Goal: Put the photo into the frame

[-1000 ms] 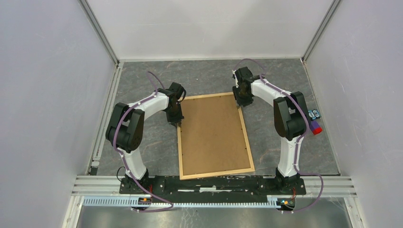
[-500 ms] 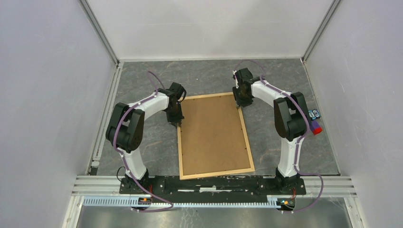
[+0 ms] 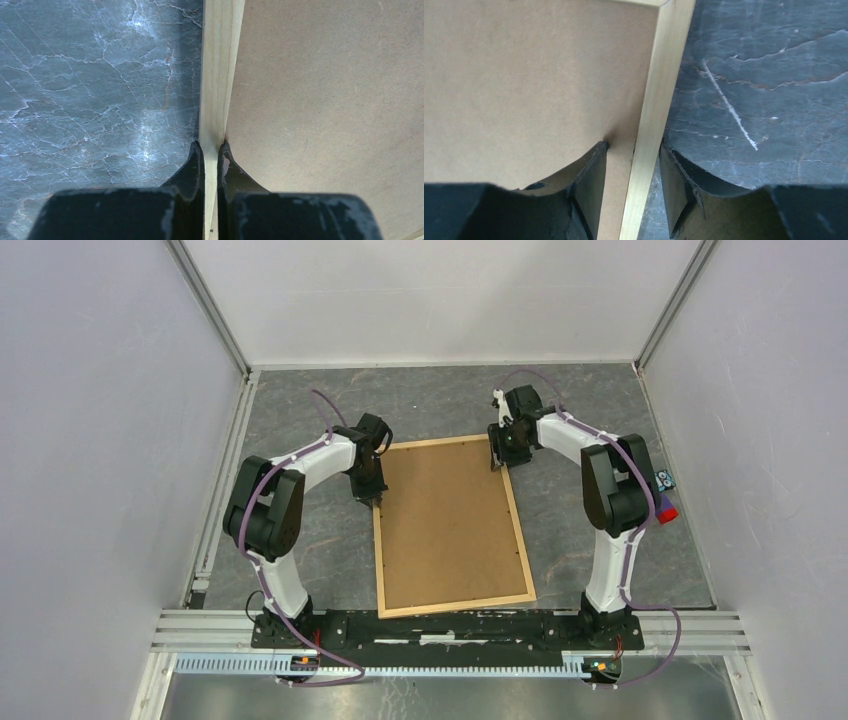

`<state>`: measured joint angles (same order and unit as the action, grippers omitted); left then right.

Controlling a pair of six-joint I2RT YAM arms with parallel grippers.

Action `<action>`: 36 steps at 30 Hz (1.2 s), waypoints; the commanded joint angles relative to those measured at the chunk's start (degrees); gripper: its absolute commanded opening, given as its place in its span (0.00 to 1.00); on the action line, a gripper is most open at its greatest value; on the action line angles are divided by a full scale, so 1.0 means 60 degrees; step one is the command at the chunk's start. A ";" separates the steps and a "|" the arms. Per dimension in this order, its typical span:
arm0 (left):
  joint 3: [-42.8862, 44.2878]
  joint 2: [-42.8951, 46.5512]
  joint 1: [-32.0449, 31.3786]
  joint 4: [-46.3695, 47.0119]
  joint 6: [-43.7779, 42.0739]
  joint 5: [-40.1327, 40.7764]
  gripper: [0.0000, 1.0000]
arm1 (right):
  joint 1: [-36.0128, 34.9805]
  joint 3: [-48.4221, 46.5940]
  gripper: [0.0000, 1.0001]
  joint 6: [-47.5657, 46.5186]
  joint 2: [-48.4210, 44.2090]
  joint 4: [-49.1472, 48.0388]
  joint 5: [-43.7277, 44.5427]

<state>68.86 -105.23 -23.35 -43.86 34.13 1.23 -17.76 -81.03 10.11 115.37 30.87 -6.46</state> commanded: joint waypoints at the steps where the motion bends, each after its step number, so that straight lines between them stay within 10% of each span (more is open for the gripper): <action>1: -0.0129 -0.0663 -0.0201 0.0529 -0.0277 -0.0157 0.02 | -0.0246 0.0687 0.52 -0.0206 -0.0896 -0.0307 -0.1488; 7: 0.0196 -0.0448 -0.0030 0.0679 -0.0697 -0.0162 0.05 | -0.0156 0.1884 0.59 -0.0249 -0.2179 -0.0195 0.1305; 19: 0.0877 -0.0934 0.0233 -0.0022 -0.1514 -0.1043 0.47 | -0.0509 0.3669 0.62 0.0041 -0.4240 -0.0682 0.1902; 24: 0.1127 -0.0988 0.0077 -0.0178 -0.1668 -0.1418 0.41 | -0.0788 0.3980 0.98 -0.0126 -0.5672 -0.0731 0.2377; 36: 0.1985 -0.1093 -0.0249 -0.0538 -0.1824 -0.1920 0.02 | -0.0592 0.2183 0.92 0.0167 -0.3965 0.0417 0.3971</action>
<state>77.60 -111.90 -23.29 -46.63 25.02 -7.86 -21.98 -59.29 10.41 85.27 28.95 9.78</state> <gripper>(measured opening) 0.241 0.944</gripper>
